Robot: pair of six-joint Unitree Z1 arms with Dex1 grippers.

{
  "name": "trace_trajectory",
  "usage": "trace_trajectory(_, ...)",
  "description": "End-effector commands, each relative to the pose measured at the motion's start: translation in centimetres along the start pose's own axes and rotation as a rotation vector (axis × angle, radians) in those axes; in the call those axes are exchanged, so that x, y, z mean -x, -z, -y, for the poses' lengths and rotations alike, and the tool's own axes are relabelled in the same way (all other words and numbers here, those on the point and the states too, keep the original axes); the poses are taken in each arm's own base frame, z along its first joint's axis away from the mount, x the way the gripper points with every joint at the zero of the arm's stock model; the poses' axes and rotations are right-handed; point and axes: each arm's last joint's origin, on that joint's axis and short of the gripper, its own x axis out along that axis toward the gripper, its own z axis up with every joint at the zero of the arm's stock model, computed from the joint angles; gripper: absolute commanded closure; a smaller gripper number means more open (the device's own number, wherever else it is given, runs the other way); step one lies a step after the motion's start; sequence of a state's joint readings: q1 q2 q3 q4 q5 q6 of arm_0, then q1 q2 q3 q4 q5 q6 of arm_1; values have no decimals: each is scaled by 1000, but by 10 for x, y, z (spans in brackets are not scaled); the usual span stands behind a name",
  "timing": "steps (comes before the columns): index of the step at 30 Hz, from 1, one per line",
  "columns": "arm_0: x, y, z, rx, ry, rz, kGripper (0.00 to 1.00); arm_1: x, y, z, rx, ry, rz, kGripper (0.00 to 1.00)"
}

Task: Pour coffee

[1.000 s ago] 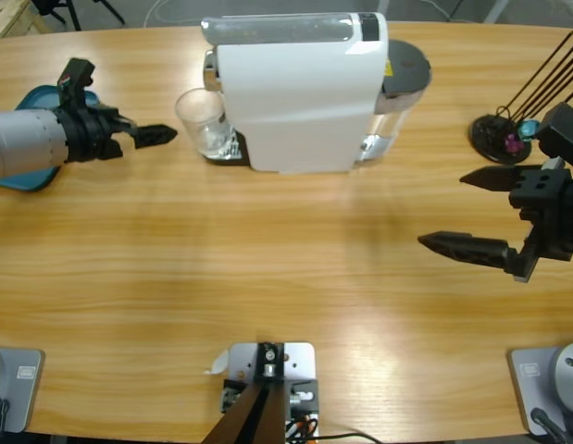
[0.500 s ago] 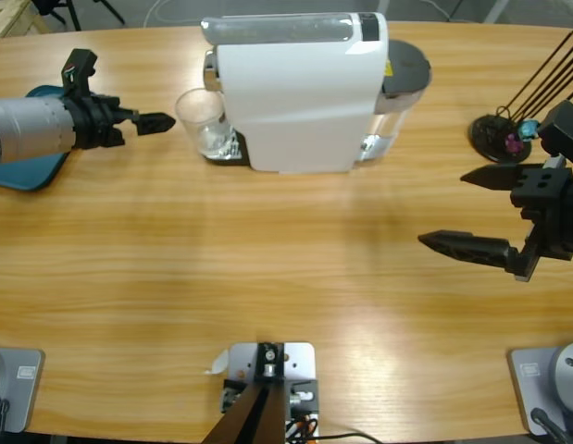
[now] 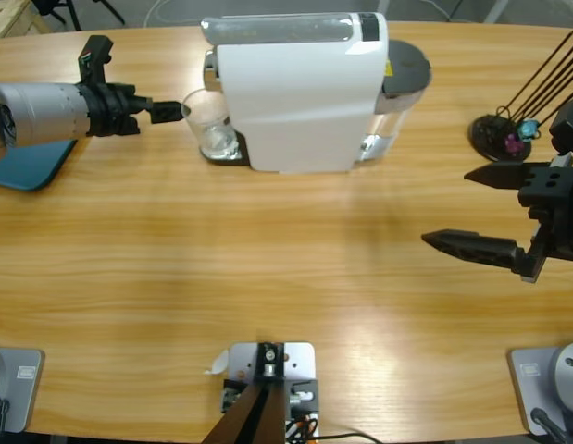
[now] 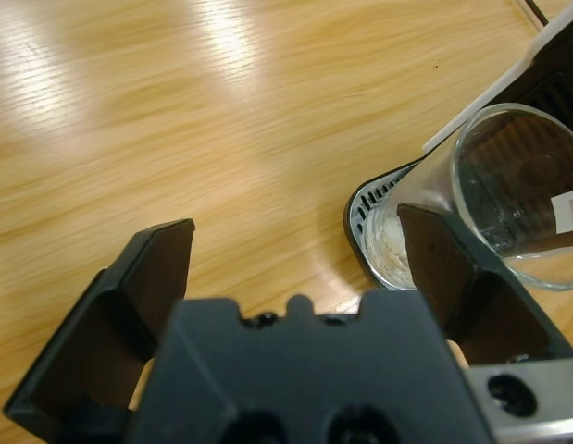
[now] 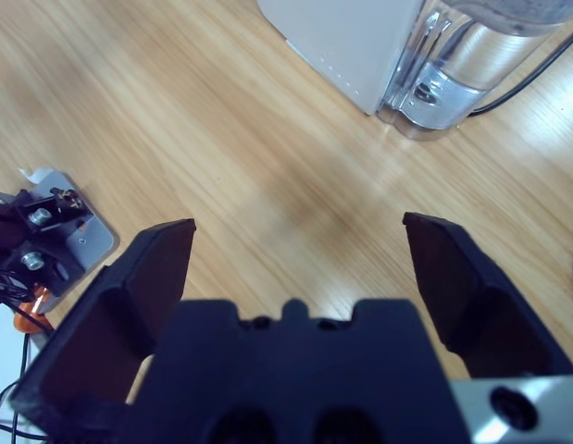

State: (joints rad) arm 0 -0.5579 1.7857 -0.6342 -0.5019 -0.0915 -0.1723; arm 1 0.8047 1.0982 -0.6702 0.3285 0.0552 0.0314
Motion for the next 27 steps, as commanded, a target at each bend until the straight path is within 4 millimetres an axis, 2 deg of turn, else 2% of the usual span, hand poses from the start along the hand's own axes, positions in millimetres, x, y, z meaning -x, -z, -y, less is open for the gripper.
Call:
trace_trajectory(1, 24, 11, -1, 23, -14, -82, 51, -1, 11, 1, 3, -11, -12, 36)
trace_trajectory(5, 118, -8, 13, -13, 8, -10, 13, 0, 3, 2, 6, 5, -7, 4)
trace_trajectory(6, 144, -13, 16, -37, 11, 2, 11, 5, -4, 1, 11, 4, 0, 0)
trace_trajectory(7, 162, -14, 18, -55, 11, 2, 12, 9, -13, 1, 19, 4, 8, 0)
trace_trajectory(8, 179, -12, 20, -72, 9, -17, 13, 15, -26, 1, 20, 11, 18, 21)
trace_trajectory(9, 188, -7, 20, -85, 6, -40, 12, 19, -38, 2, 22, 18, 24, 120)
trace_trajectory(11, 203, 10, 18, -102, 1, -69, 13, 23, -68, 8, 19, 36, 20, 169)
trace_trajectory(12, 210, 13, 19, -109, 10, -49, 13, 25, -85, 12, 22, 46, 15, 272)
trace_trajectory(14, 229, 13, 21, -110, 12, -38, 13, 27, -111, 23, -14, 97, 11, 7)
trace_trajectory(15, 233, 18, 20, -110, 5, -43, 13, 23, -121, 31, -30, 116, -20, 68)
trace_trajectory(16, 235, 26, 18, -108, -14, -47, 13, 20, -131, 38, -35, 125, -39, 468)
trace_trajectory(17, 236, 32, 17, -103, -15, -50, 13, 17, -144, 44, -39, 139, -48, 928)
trace_trajectory(18, 234, 35, 16, -97, -22, -55, 15, 13, -152, 48, -44, 150, -46, 1000)
trace_trajectory(23, 226, 41, 12, -80, -64, -53, 18, -13, -192, 69, -46, 260, -92, 1000)
trace_trajectory(27, 219, 43, 10, -80, -83, -34, 27, -34, -225, 79, -36, 260, -163, 1000)
